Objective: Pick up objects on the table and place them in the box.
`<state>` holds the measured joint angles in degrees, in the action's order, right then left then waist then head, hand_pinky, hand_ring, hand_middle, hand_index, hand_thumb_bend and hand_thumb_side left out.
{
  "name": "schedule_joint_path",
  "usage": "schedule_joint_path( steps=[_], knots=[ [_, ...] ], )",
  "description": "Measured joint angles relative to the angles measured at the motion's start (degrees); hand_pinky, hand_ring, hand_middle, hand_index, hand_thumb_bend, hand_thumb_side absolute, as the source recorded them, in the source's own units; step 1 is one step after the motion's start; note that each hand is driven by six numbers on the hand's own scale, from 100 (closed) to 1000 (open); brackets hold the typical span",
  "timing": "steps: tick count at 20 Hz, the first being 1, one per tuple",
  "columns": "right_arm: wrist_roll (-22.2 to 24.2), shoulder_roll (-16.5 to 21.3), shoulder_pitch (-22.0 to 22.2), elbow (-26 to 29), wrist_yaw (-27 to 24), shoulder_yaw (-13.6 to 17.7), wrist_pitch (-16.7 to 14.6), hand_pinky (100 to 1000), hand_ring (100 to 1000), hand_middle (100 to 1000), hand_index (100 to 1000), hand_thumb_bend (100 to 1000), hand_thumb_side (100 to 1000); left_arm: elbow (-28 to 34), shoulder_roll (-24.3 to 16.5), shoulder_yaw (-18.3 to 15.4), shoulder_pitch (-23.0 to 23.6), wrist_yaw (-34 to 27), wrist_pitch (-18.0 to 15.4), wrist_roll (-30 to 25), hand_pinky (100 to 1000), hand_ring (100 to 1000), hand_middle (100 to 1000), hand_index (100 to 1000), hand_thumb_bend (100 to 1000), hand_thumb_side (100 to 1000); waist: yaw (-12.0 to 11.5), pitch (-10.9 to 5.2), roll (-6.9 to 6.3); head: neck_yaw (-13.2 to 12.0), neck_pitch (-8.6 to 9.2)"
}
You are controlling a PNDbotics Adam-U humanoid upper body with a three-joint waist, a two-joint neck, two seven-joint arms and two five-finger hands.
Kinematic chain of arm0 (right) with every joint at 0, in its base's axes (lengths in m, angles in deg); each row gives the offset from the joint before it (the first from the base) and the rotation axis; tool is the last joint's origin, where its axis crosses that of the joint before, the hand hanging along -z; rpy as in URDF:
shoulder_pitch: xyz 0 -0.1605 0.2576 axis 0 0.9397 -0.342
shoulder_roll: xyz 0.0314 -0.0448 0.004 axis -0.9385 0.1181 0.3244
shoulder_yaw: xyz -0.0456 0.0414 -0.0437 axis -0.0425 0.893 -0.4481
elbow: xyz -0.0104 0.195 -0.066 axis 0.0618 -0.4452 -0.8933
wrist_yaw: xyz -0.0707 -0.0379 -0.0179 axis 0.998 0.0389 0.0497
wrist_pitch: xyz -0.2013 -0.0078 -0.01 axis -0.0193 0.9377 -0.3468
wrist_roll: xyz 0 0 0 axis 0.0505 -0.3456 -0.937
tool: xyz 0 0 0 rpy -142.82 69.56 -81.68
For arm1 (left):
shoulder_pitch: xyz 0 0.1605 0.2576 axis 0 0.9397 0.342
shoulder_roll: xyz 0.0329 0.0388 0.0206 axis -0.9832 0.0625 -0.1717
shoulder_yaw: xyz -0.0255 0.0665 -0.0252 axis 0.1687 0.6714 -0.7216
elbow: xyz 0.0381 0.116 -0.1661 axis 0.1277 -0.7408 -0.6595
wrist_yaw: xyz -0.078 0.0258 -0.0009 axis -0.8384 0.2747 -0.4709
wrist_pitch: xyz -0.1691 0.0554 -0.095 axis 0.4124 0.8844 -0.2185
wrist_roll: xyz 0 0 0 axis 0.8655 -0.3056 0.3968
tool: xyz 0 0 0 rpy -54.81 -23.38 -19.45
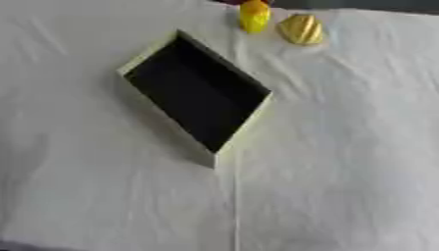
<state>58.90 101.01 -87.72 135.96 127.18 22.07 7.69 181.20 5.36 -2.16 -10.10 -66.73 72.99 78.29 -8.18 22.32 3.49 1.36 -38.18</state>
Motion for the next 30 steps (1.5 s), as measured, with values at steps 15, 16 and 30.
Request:
schedule_joint_path(
  steps=[15, 16, 30],
  knots=[
    [0.35, 0.00, 0.02, 0.98, -0.13, -0.79, 0.13, 868, 856, 904, 896, 100, 651, 0.00, 0.01, 0.00, 0.00, 0.00, 0.12, -0.12, 863, 913, 891, 825, 393, 809, 0.00, 0.10, -0.33, -0.86, 0.00],
    [0.51, 0.00, 0.02, 1.06, -0.11, -1.00, 0.06, 868, 856, 905, 896, 100, 652, 0.00, 0.01, 0.00, 0.00, 0.00, 0.14, -0.13, 863, 913, 891, 825, 393, 809, -0.01, 0.10, -0.39, -0.51, 0.00],
    [4.63, -5.71, -5.21, -1.14, 3.48, -3.00, -1.44, 870, 861, 914, 907, 100, 683, 0.00, 0.02, 0.37, -0.18, -0.17, 0.49, -0.59, 862, 911, 891, 825, 396, 809, -1.60, -0.27, -0.41, 2.86, 0.02]
  ],
)
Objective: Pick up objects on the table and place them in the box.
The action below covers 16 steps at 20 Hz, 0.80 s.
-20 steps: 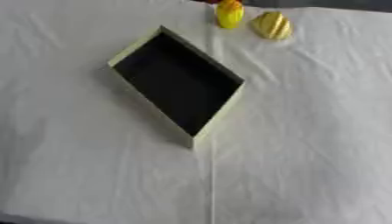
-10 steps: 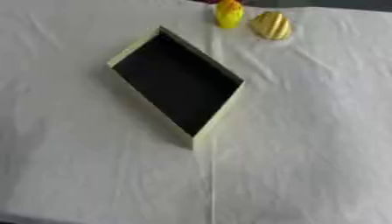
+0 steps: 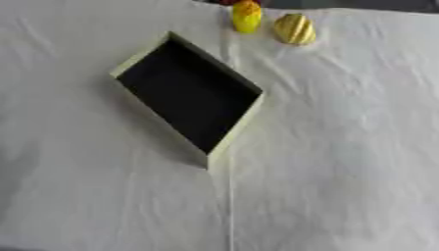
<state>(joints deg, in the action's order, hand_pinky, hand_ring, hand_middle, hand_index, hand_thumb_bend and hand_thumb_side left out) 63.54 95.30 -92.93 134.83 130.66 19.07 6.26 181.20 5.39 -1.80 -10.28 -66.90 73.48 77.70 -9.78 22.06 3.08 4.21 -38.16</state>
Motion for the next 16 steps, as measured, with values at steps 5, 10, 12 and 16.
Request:
schedule_joint_path(
  steps=[5, 10, 12, 16],
  knots=[
    [0.82, -2.74, -1.23, -1.04, 1.17, -0.52, -0.84, 870, 862, 916, 909, 100, 687, 0.00, 0.01, 0.05, -0.40, -0.18, 0.08, -0.28, 862, 911, 891, 825, 396, 809, -0.83, -0.04, 0.27, 0.58, 0.43],
    [1.53, -4.26, -1.60, -1.50, 1.94, -0.88, -1.50, 870, 863, 918, 910, 100, 694, 0.00, 0.02, 0.29, -0.43, -0.29, 0.09, -0.33, 862, 910, 891, 824, 396, 809, -1.24, -0.04, 0.46, 0.38, 1.89],
    [1.96, -4.49, -1.65, -1.72, 1.98, -1.05, -1.69, 871, 866, 921, 914, 100, 683, 0.00, 0.02, 0.32, -0.44, -0.30, 0.09, -0.34, 861, 910, 891, 824, 396, 809, -1.22, -0.04, 0.51, 0.36, 2.28],
    [4.63, -4.51, -1.65, -1.87, 2.19, -1.55, -2.59, 875, 873, 924, 923, 100, 659, 0.00, 0.05, 0.34, -0.47, -0.31, 0.10, -0.34, 861, 910, 891, 824, 395, 810, -1.16, -0.04, 0.54, 0.36, 2.55]
  ],
)
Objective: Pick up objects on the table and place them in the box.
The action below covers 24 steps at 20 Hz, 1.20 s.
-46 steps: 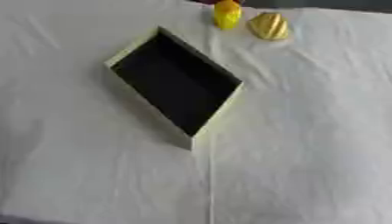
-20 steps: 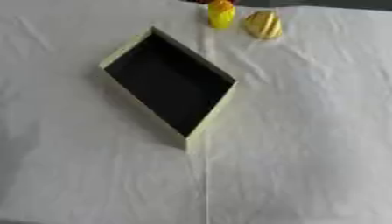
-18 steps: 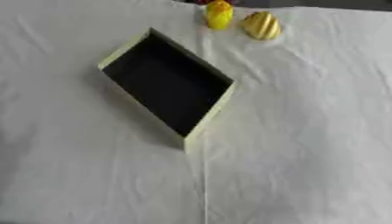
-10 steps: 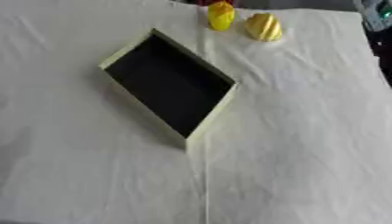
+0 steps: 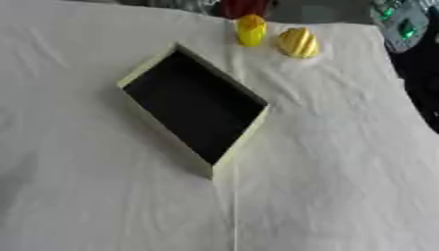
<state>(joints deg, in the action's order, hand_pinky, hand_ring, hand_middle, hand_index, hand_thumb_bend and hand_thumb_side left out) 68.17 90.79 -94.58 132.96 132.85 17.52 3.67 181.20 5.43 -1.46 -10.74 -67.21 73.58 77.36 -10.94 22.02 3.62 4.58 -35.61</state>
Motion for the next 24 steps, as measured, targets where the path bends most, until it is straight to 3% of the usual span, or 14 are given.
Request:
schedule_joint_path(
  steps=[6, 9, 15, 18, 24],
  knots=[
    [8.13, -0.01, -0.01, -0.24, 0.79, -0.14, -1.82, 888, 883, 924, 938, 138, 616, 0.00, 0.17, 0.02, 0.01, 0.00, 0.18, -0.17, 861, 909, 891, 823, 395, 811, 0.14, 0.01, 0.01, -0.19, -0.01],
    [13.49, 0.00, -0.01, -0.24, 0.63, -0.34, -3.46, 899, 885, 910, 923, 152, 552, 0.00, 0.17, 0.02, 0.02, -0.01, 0.22, -0.20, 861, 909, 891, 823, 394, 811, 0.40, 0.01, 0.03, -0.40, -0.07],
    [24.50, 0.11, -0.01, 0.20, -1.19, -0.56, -6.75, 907, 889, 903, 912, 224, 319, 0.00, 0.17, 0.03, 0.11, -0.01, 0.36, -0.26, 861, 908, 892, 822, 395, 810, 0.70, 0.01, 0.05, -0.47, -0.15],
    [27.24, 0.12, 0.02, 0.80, -1.38, -0.68, -7.40, 909, 890, 908, 911, 268, 100, 0.00, 0.18, 0.04, 0.11, -0.02, 0.41, -0.30, 861, 908, 892, 822, 395, 810, 0.71, 0.01, 0.07, -0.51, -0.16],
    [27.82, 0.13, 0.34, 1.61, -1.21, -0.68, -6.91, 904, 889, 905, 906, 322, 100, 0.00, 0.38, 0.06, 0.11, -0.06, 0.52, -0.41, 861, 908, 892, 822, 394, 807, 0.68, 0.23, 0.26, -0.57, -0.16]
  ],
)
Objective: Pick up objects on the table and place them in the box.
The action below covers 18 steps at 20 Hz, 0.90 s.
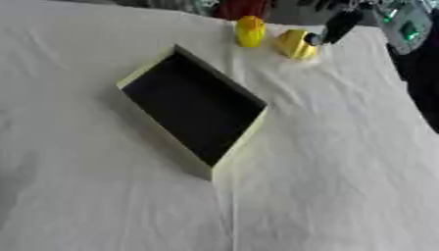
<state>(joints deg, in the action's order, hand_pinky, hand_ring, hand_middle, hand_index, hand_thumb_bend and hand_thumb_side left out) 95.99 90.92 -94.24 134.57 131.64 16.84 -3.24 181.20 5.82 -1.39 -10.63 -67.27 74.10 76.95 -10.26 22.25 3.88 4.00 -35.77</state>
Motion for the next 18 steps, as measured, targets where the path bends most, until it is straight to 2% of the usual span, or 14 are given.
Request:
schedule_joint_path(
  steps=[9, 18],
  knots=[
    [-1.75, 0.00, 0.51, -0.39, 3.83, 0.02, 1.73, 902, 894, 904, 920, 359, 100, 0.00, 0.01, 0.27, -0.02, -0.04, 0.04, 0.02, 861, 907, 886, 821, 395, 804, 0.06, 0.74, 0.12, 0.03, 0.00],
    [-2.76, -0.01, 1.04, -1.39, 6.02, 0.54, 2.20, 900, 894, 901, 919, 369, 100, 0.00, 0.02, 0.29, -0.21, -0.04, 0.10, 0.09, 862, 906, 884, 819, 393, 803, -0.56, 1.84, 0.31, 0.35, 0.05]
  ],
)
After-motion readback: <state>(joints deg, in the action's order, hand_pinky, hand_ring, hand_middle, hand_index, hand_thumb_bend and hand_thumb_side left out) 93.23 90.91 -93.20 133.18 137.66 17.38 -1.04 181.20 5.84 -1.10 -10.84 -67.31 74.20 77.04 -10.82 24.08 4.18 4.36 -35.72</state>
